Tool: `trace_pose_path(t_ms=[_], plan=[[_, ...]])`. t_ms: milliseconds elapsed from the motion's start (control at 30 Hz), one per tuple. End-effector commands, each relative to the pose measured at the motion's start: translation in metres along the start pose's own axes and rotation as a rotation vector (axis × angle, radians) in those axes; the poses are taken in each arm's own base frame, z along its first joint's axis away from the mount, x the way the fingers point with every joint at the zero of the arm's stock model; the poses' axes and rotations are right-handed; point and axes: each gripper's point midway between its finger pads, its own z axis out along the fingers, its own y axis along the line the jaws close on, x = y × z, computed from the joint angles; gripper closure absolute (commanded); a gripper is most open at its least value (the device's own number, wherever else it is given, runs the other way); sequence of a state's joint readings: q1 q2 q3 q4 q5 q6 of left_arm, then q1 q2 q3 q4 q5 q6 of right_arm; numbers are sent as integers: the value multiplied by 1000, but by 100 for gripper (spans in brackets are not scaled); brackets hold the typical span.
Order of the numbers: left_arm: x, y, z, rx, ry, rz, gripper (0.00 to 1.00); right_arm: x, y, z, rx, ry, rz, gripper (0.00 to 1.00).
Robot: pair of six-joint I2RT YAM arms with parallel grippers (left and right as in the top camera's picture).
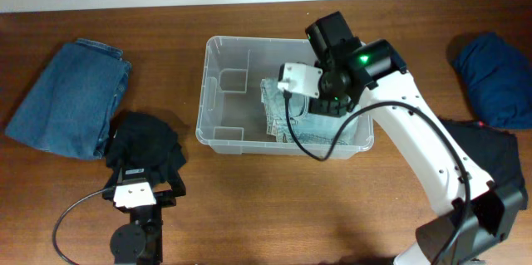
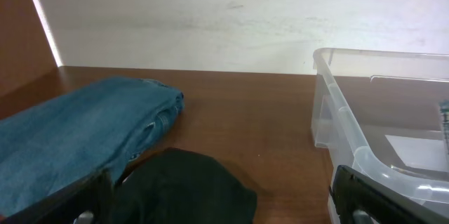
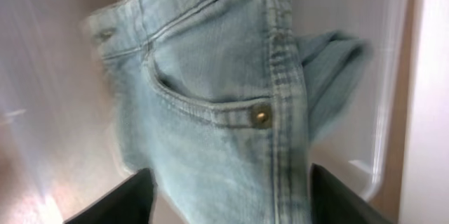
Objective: Pack container
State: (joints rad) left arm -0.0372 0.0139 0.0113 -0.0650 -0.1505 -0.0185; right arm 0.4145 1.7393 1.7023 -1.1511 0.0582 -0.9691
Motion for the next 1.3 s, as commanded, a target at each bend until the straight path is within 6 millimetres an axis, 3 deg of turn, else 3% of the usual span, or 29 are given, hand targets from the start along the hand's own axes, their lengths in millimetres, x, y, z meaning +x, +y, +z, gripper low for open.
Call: trace_pose_path(t_ms=[0,100,200,300,467,533,667,700,1033,1267], plan=[[0,0,0,-1,-1,12,1,13,-33,11,115,48,182,26],[0,0,0,-1,-1,12,1,16,-58,7,198,12,311,24],[0,0,0,-1,-1,12,1,20,-70,-1,240,-21,409,24],[0,0,0,-1,-1,12,1,21,-74,-9,263,-49,501,24],[0,0,0,-1,-1,12,1,22,-72,-7,251,-52,599,27],[0,0,0,-1,-1,12,1,23,-70,-6,242,-49,642,38],[0,0,0,-1,-1,12,1,26,-65,-3,225,-34,680,87],[0,0,0,-1,-1,12,1,26,-64,-3,222,-34,709,95],[0,0,0,-1,-1,12,1,28,-65,22,208,-17,893,96],[0,0,0,-1,-1,12,1,46,-68,48,260,80,1023,96]])
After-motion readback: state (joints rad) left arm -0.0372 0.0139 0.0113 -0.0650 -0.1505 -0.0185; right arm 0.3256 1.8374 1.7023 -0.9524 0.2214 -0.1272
